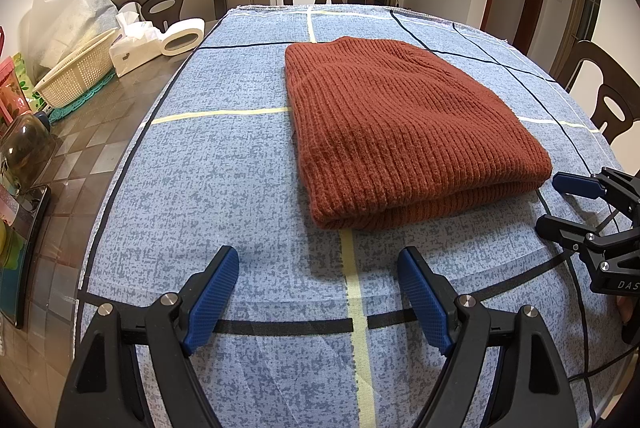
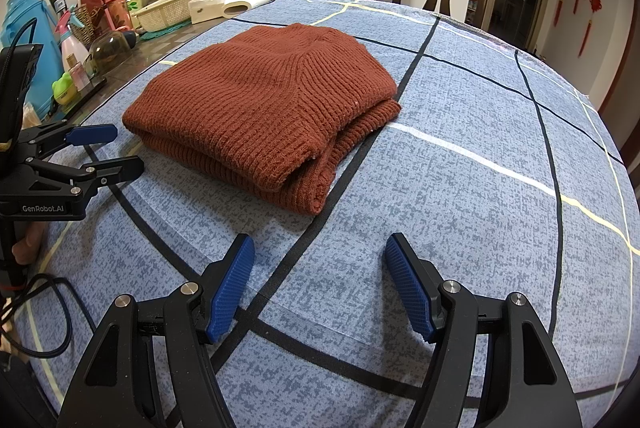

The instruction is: Fold small clothes

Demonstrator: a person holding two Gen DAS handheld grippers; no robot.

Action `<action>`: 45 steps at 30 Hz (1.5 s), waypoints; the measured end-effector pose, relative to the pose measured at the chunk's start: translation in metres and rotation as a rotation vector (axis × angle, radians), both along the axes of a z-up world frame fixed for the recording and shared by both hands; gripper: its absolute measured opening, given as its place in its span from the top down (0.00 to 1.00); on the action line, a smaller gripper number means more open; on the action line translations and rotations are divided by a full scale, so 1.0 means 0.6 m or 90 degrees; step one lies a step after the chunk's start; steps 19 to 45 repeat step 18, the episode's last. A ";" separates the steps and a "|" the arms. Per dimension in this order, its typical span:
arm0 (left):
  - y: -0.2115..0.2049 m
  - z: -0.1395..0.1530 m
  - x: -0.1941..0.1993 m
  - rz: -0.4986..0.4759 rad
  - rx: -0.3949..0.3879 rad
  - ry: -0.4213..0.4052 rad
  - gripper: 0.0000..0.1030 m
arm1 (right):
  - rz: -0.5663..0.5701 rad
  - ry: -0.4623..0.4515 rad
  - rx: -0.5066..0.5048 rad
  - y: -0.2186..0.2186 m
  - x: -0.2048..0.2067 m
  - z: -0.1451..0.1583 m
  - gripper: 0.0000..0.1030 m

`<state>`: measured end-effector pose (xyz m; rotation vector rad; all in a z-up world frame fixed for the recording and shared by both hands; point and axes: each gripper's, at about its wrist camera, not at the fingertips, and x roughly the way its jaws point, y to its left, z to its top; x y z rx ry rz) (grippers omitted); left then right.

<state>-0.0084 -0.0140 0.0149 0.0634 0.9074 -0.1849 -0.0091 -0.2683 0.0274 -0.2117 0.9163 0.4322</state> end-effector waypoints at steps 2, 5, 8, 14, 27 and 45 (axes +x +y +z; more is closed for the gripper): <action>0.000 0.000 0.000 0.000 0.000 0.000 0.19 | 0.000 0.000 0.000 0.000 0.000 0.000 0.34; 0.000 0.000 0.000 0.000 0.000 0.000 0.19 | 0.000 0.000 0.000 0.000 0.000 0.000 0.34; 0.000 0.000 0.000 0.000 0.000 0.000 0.19 | 0.000 0.000 0.000 0.000 0.000 0.000 0.34; 0.000 0.000 0.000 0.001 -0.001 0.000 0.19 | 0.000 0.000 0.000 0.000 0.000 0.000 0.34; 0.005 -0.002 0.002 0.003 -0.001 0.000 0.18 | 0.000 0.000 0.000 0.000 0.000 0.000 0.34; 0.005 -0.002 0.002 0.003 -0.001 0.000 0.18 | 0.000 0.000 0.000 0.000 0.000 0.000 0.34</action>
